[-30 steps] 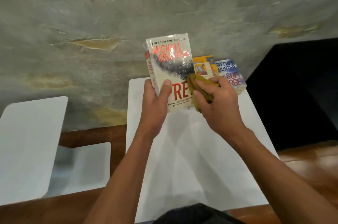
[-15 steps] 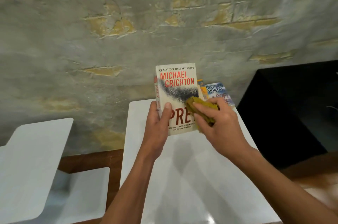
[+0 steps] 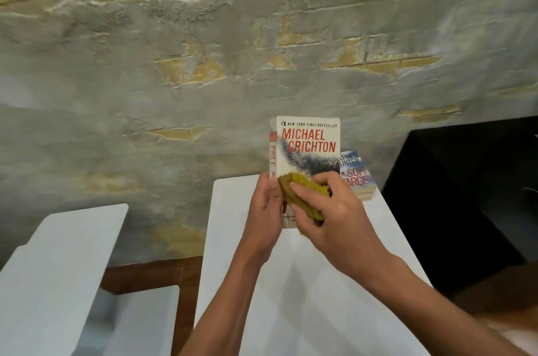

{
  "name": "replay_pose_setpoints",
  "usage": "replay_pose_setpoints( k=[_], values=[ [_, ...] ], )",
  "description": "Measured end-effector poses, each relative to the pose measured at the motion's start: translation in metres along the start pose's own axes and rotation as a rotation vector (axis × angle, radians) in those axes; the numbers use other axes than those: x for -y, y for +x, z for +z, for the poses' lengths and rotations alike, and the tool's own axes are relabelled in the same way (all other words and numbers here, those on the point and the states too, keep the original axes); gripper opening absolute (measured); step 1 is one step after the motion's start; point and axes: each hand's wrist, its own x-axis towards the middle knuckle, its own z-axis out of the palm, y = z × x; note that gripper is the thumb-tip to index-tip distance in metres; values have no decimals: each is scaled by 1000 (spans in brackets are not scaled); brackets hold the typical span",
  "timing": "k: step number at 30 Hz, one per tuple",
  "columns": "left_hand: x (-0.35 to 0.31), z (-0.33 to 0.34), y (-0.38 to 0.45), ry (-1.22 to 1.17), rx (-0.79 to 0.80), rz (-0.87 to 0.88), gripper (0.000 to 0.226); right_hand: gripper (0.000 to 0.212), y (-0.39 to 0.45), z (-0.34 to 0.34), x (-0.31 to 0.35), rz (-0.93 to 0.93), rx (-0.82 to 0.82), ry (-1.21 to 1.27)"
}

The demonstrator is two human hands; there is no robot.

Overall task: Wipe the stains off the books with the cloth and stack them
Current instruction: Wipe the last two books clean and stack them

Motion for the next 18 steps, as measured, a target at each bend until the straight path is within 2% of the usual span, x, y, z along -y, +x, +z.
replay_pose_setpoints(
  k=[4, 8, 10, 15, 18],
  values=[
    [-6, 6, 3, -111, -19, -74, 72, 34, 17, -5, -5, 119, -88, 93],
    [-18, 3, 15, -272, 55, -123, 81, 35, 23, -7, 1, 47, -69, 124],
    [-22, 3, 20, -222, 77, -107, 85, 35, 26, -9, 1, 34, -82, 108],
    [-23, 17, 29, 56, 31, 15, 58, 33, 55, -13, -7, 78, -209, 86],
    [-18, 21, 31, 152, 32, 46, 64, 35, 81, -21, -11, 69, -230, 65]
  ],
)
